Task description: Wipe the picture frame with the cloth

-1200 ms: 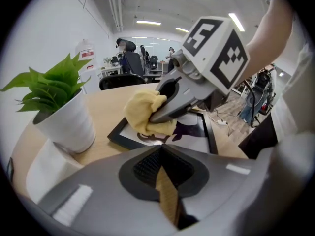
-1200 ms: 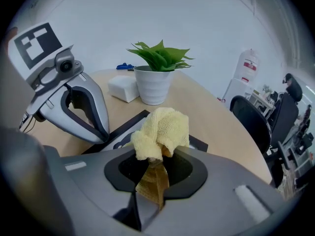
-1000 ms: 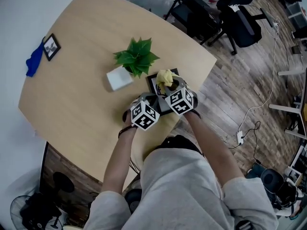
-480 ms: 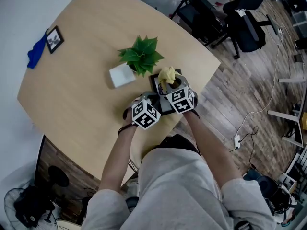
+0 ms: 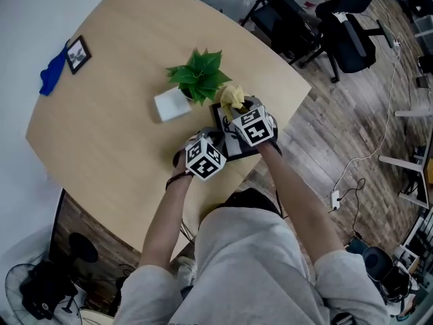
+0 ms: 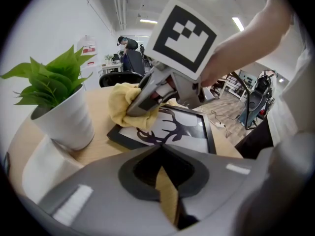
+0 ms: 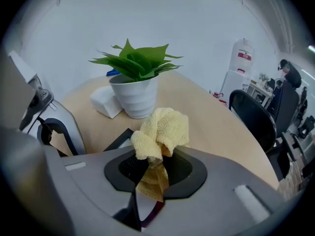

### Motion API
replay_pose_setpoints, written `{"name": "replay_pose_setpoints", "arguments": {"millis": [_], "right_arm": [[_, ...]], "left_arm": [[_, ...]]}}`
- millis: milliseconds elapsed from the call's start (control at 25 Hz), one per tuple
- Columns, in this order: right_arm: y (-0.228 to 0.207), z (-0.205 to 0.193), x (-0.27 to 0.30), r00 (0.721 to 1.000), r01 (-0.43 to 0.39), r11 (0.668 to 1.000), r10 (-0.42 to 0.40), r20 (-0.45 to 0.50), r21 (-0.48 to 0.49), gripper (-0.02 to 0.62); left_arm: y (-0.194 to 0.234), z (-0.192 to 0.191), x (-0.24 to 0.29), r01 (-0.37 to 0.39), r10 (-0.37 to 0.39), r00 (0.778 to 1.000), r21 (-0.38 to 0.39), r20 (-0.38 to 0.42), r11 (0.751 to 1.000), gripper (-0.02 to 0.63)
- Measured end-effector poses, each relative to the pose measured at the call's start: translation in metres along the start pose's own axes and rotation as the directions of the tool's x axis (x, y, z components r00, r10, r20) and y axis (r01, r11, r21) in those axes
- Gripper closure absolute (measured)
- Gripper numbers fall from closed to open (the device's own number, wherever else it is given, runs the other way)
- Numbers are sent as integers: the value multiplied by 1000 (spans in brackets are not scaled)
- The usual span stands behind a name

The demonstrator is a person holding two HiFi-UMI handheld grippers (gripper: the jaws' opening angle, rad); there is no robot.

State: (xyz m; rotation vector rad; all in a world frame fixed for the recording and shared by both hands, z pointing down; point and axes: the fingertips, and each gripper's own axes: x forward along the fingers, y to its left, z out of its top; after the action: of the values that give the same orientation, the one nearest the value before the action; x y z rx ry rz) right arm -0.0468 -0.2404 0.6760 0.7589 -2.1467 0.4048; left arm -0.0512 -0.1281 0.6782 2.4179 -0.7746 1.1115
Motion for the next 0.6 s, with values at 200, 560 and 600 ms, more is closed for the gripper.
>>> {"name": "replay_pose_setpoints", "arguments": {"millis": [200, 560, 600], "right_arm": [[20, 5, 3, 998, -66, 996, 66, 4, -52, 512], [55, 5, 7, 987, -158, 979, 153, -47, -127, 515], [56, 3, 5, 986, -164, 978, 159, -50, -127, 515]], "left_arm": [[1, 1, -1, -1, 1, 1000, -5, 4, 1000, 554], [1, 0, 0, 10, -10, 1000, 12, -18, 1000, 554], [1, 0, 0, 10, -10, 1000, 9, -19, 1000, 554]]}}
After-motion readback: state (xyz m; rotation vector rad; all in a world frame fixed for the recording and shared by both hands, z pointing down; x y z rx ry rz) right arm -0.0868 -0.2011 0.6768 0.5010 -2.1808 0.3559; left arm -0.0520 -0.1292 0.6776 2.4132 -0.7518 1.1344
